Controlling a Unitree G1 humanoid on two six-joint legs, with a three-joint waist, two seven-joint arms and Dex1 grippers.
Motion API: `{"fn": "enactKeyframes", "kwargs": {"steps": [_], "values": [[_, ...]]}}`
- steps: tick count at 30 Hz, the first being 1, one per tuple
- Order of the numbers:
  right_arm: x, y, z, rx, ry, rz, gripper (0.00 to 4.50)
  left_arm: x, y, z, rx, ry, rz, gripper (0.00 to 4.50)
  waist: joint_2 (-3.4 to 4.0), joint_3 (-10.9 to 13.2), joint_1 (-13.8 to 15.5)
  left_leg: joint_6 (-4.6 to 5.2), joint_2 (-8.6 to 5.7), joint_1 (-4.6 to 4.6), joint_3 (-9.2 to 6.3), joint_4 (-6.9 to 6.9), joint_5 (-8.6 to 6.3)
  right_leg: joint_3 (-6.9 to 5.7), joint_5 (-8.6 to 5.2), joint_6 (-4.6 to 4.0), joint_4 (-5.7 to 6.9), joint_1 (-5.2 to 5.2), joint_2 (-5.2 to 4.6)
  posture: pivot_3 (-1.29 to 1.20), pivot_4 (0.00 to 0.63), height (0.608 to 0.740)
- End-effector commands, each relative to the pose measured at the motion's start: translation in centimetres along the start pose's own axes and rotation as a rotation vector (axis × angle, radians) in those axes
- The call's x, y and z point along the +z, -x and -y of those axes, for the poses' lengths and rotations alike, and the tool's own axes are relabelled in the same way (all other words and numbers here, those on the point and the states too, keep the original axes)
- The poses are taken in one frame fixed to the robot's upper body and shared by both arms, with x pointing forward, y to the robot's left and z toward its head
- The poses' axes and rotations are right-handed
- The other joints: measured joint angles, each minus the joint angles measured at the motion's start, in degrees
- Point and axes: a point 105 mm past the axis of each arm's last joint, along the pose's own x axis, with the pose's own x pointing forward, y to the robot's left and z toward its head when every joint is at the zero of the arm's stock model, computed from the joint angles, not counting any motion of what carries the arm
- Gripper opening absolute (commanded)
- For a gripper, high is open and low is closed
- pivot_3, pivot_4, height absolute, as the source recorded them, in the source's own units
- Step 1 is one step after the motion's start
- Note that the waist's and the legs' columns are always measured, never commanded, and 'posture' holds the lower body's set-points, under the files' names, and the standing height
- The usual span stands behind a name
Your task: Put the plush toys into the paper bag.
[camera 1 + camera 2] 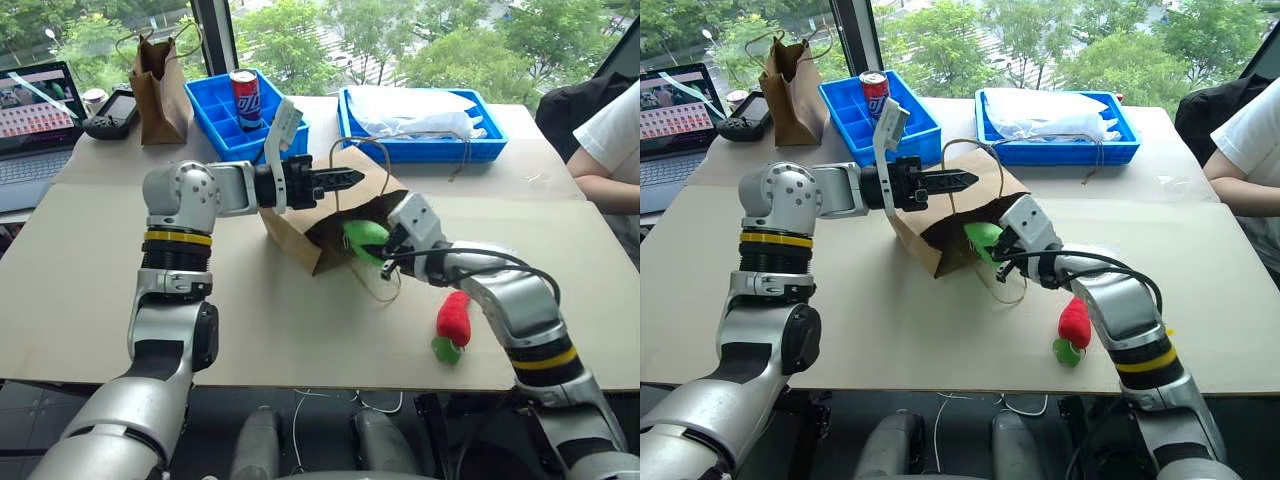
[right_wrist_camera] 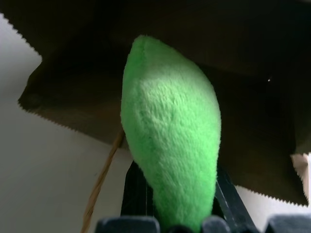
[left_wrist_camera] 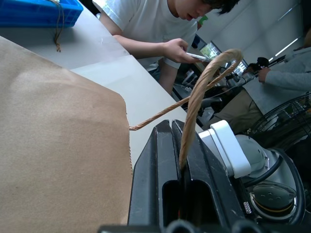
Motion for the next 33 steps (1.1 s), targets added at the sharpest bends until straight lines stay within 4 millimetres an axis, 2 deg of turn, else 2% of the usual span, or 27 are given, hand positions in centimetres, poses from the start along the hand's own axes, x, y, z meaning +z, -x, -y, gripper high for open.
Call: {"fn": "enactKeyframes", "kwargs": {"steps": [1, 4, 8, 9, 11, 17, 19, 30, 33], "values": [[1.9, -2.0, 0.4, -0.037, 0.058, 0.078, 0.01, 1.0, 0.0, 1.7, -0.049, -0.063, 0.004, 0.00, 0.00, 0.0, -0.1, 0.00, 0.00, 0.00, -0.01, -0.01, 0.00, -0.01, 0.00, 0.00, 0.00, -0.01, 0.00, 0.00, 0.150, 0.722], [2.2, -3.8, 0.4, -0.055, 0.015, 0.123, 0.01, 0.9, 0.2, 1.2, -0.024, -0.067, 0.003, 0.00, 0.01, 0.0, -0.5, -0.01, 0.00, 0.00, -0.02, -0.03, 0.01, -0.01, 0.00, 0.00, 0.02, -0.01, 0.00, 0.00, 0.150, 0.722], [2.9, -4.7, 0.8, -0.092, -0.122, 0.237, 0.01, 1.1, 0.4, 1.1, -0.022, -0.062, 0.012, 0.00, 0.02, 0.0, -0.5, -0.02, 0.00, -0.02, -0.07, -0.04, 0.01, -0.02, 0.00, -0.01, 0.03, -0.01, -0.02, 0.00, 0.150, 0.722], [2.9, -4.8, 0.9, -0.106, -0.134, 0.252, 0.95, 1.1, 0.4, 1.1, -0.022, -0.061, 0.015, 0.00, 0.03, 0.0, -0.4, -0.03, 0.00, -0.03, -0.07, -0.04, 0.01, -0.03, 0.01, -0.01, 0.03, 0.00, -0.02, 0.00, 0.150, 0.722], [3.3, -4.8, 0.8, -0.105, -0.159, 0.288, 1.49, 1.1, 0.4, 1.1, -0.022, -0.061, 0.019, 0.00, 0.03, 0.0, -0.5, -0.03, 0.00, -0.03, -0.08, -0.04, 0.02, -0.04, 0.01, -0.01, 0.03, 0.00, -0.03, 0.00, 0.150, 0.722], [6.4, -3.8, -1.3, 0.017, -0.143, 0.390, 3.62, 0.9, 0.4, 1.1, -0.024, -0.055, 0.021, 0.00, 0.05, 0.0, -0.9, -0.03, 0.00, -0.03, -0.12, -0.08, 0.02, -0.06, 0.00, -0.01, 0.07, -0.03, -0.02, 0.00, 0.150, 0.722], [6.8, -3.5, -2.0, 0.063, -0.131, 0.387, 4.38, 0.9, 0.4, 1.1, -0.025, -0.054, 0.022, 0.00, 0.06, 0.0, -1.0, -0.03, 0.00, -0.02, -0.14, -0.09, 0.02, -0.06, 0.00, -0.01, 0.08, -0.03, -0.01, 0.00, 0.150, 0.722], [5.9, -1.2, -4.6, 0.208, -0.231, 0.295, 4.45, 1.8, 0.2, 0.8, -0.010, -0.082, 0.061, 0.00, 0.06, 0.0, -0.8, -0.03, -0.01, -0.03, -0.16, -0.10, 0.02, -0.09, 0.00, 0.00, 0.06, -0.01, -0.01, 0.00, 0.150, 0.722], [4.7, -0.6, -4.6, 0.198, -0.254, 0.245, 4.45, 1.4, 0.1, 0.9, -0.015, -0.091, 0.048, 0.00, 0.06, 0.0, -0.8, -0.03, -0.01, -0.02, -0.17, -0.10, 0.02, -0.10, 0.00, -0.01, 0.06, -0.01, -0.01, 0.00, 0.150, 0.722]]}}
